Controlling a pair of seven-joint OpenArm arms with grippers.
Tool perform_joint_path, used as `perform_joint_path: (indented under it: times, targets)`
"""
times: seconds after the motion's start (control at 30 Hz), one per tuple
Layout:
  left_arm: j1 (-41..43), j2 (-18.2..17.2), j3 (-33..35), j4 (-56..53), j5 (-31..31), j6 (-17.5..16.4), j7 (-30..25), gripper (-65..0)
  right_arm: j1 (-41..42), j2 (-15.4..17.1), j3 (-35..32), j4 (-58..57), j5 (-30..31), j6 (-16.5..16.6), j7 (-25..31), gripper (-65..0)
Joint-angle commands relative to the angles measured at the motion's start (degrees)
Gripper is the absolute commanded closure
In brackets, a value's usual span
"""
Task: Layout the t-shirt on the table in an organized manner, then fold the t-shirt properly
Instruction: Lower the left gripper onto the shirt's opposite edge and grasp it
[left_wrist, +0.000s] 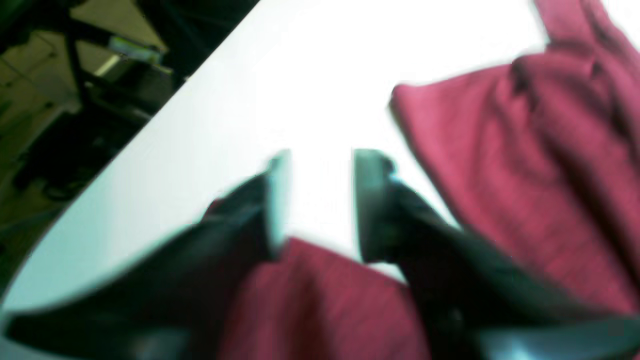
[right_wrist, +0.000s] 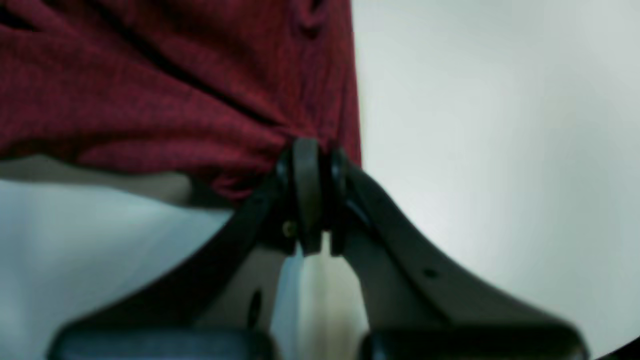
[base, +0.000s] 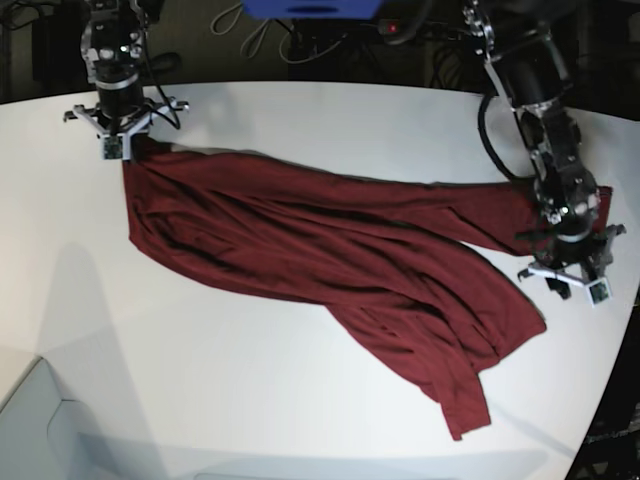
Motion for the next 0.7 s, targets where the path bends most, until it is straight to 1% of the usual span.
perform_joint_path:
  times: [0.0,0.03,0.13,0.27,0.4,0.57,0.67]
  targets:
    - [-1.9,-0.5,-0.1,-0.8,0.0,0.3,-1.0,-31.1,-0.1,0.4,0.2,0.9,0.0,-0.1,1.0,0.0]
    - [-3.1,-0.5,0.0,-2.4,0.0,0.3,-1.0,-32.5,-0.1,0.5,0.2,0.9,0.0,-0.1,1.0,0.0]
    - [-6.5,-0.6,1.4,-8.1,0.0,0.2,-1.7,-33.0,0.3,0.5,0.2,0.8,0.0,-0.1,0.7,0.0]
    - [-10.1,-0.6,3.8,-18.0,0.0,0.2,-8.0,-33.0,0.3,0.5,0.2,0.8,0.0,-0.1,0.7,0.0]
    - [-12.1,-0.6,6.9,-25.4,0.0,0.3,-13.4,-33.0,0.4,0.5,0.2,0.8,-0.1,-0.1,0.7,0.0]
    - [-15.1,-0.6,7.3,-34.3,0.0,0.5,-19.5,-33.0,0.4,0.7,0.2,0.7,-0.2,-0.1,0.6,0.0]
    - [-15.9,-0.6,7.2,-37.9,0.0,0.6,-22.2,-33.0,0.4,0.7,0.2,0.7,-0.2,-0.1,0.6,0.0]
